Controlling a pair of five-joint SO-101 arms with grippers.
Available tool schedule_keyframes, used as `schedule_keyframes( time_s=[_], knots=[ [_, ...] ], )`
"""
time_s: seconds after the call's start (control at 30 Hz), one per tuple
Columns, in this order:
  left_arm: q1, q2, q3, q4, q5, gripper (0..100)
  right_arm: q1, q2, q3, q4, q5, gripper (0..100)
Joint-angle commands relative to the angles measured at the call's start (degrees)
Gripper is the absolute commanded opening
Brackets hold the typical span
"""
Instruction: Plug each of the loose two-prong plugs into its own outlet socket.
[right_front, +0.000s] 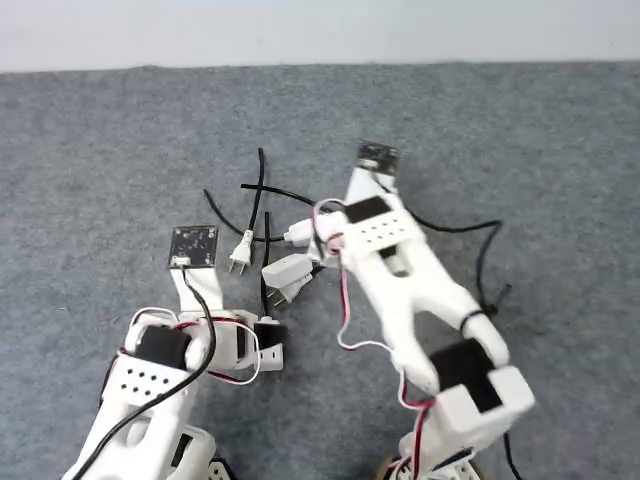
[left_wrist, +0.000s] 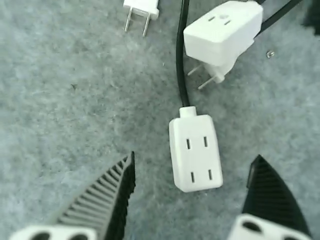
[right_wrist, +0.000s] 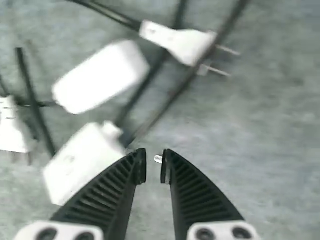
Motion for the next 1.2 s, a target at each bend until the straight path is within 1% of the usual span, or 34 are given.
schedule_keyframes(
  time_s=[0.0,0.17,0.33,0.43,0.63,0.9,1.03,1.17],
  knots=[
    [-0.4,3.3,-1.9,-0.8,-0.7,34,-2.9,3.0,-8.7,2.8,-1.1,5.8],
    [-0.4,9.0,-4.1,-0.9,-0.9,34,-3.1,8.5,-14.2,7.4,-1.1,5.6],
    [-0.7,12.0,-4.4,-2.8,-1.1,34,-3.5,6.4,-15.8,11.7,-2.3,5.4],
    [-4.0,12.7,-4.7,-3.3,-4.4,34,-4.1,5.8,-15.7,12.0,-2.2,5.7],
    [-7.3,15.9,-7.6,-2.8,-4.7,34,-5.6,10.2,-16.0,11.0,-2.1,5.8],
    [-8.0,20.4,-9.8,-2.8,-4.7,34,-5.2,12.8,-19.1,10.7,-2.1,6.1],
    [-8.1,20.7,-10.2,-2.8,-4.7,34,-5.3,13.1,-20.0,10.8,-2.3,11.1],
    [-8.2,20.7,-10.2,-2.8,-4.7,34,-5.5,13.1,-20.0,10.7,-2.4,10.5]
  ],
)
